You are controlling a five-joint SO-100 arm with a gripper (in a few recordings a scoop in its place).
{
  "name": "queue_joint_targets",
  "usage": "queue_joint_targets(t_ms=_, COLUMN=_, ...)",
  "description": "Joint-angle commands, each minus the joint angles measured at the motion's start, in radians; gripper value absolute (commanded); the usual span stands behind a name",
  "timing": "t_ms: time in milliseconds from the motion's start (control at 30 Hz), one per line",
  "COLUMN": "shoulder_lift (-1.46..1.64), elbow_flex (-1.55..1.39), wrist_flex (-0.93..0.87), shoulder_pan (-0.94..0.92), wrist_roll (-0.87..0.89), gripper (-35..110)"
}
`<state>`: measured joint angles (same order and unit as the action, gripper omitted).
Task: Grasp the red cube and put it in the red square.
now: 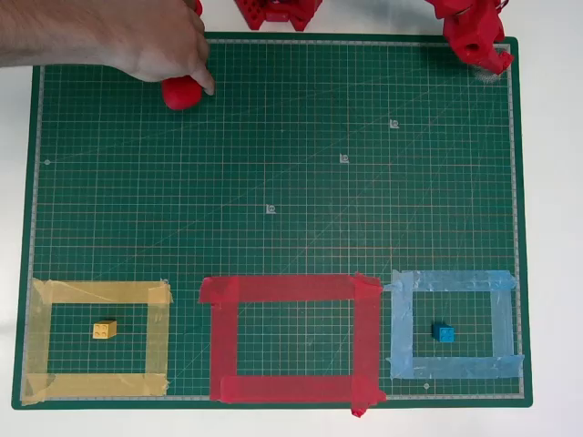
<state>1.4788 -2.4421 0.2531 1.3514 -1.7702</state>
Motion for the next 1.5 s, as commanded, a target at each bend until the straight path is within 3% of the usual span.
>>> queue_joint_targets(t_ms=0, shoulder_lift=0.018, elbow_flex=0.037, wrist_flex=0.032, shoulder_pan=-0.003, wrist_roll=-0.012, gripper=23)
queue_joint_targets(t_ms=1400, shoulder_lift=-0.086, elbow_flex=0.126, wrist_flex=0.032, shoulder_pan=-0.043, wrist_roll=-0.014, gripper=23)
queue_joint_targets(t_ms=1467, shoulder_lift=-0.091, elbow_flex=0.13, wrist_flex=0.032, shoulder_pan=-0.043, wrist_roll=-0.014, gripper=11)
